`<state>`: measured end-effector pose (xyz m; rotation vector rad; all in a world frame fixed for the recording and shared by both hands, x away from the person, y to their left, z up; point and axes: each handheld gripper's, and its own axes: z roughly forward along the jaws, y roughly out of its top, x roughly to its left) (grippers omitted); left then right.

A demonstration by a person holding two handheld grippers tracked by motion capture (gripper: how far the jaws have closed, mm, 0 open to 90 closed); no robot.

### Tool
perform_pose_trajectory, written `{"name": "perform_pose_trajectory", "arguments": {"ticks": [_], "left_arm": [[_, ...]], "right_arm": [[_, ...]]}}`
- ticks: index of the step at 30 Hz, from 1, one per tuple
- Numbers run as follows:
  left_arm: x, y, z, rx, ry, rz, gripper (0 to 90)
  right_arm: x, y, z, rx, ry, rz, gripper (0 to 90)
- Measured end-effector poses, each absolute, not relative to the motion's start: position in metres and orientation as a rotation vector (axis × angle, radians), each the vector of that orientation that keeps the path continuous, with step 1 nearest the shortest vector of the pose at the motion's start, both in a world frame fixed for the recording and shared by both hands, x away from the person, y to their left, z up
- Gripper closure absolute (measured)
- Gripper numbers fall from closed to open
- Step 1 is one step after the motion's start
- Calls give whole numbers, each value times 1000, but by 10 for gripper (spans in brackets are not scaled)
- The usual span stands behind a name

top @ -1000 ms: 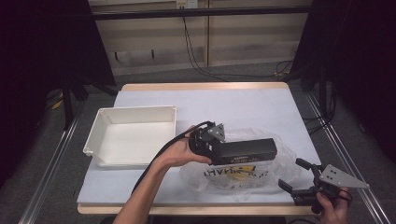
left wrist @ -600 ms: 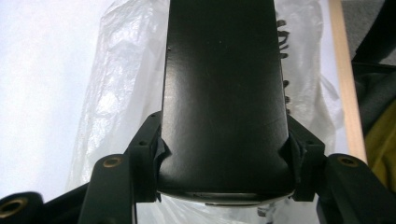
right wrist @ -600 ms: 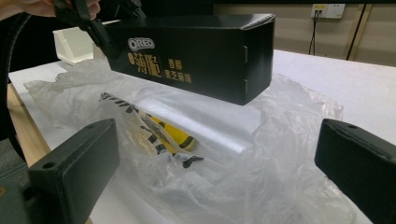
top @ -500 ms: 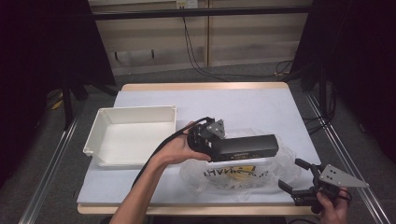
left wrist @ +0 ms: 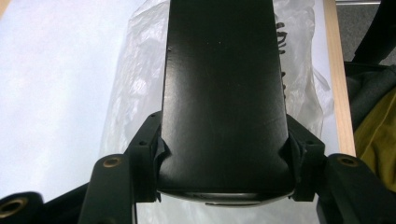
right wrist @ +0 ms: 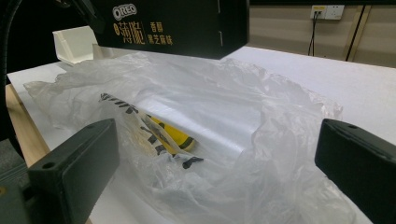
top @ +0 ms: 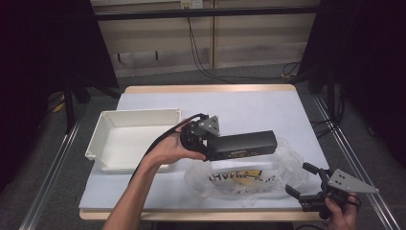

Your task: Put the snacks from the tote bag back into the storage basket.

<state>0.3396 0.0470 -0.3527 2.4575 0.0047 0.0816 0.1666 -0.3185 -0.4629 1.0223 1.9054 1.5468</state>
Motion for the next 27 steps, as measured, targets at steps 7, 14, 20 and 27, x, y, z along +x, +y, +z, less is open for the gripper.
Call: {"name": "perform_pose_trajectory", "arguments": {"ticks": [7,14,20,27], "left_arm": [[343,62,-345,2458,22,101,431],[347,77,-340,2453,46,115,431],[350,87,-337,2451,85,108,431],[350,105,-328,2426,90,128,431]], "right_arm": [[168,-320,-463,1017,1901,1541,0],[167,-320,-463,1033,1902,1547,0],[168,-319,-463,1038,1903,1549,0],[168,-320,-464,1047,1904,1548,0]]}}
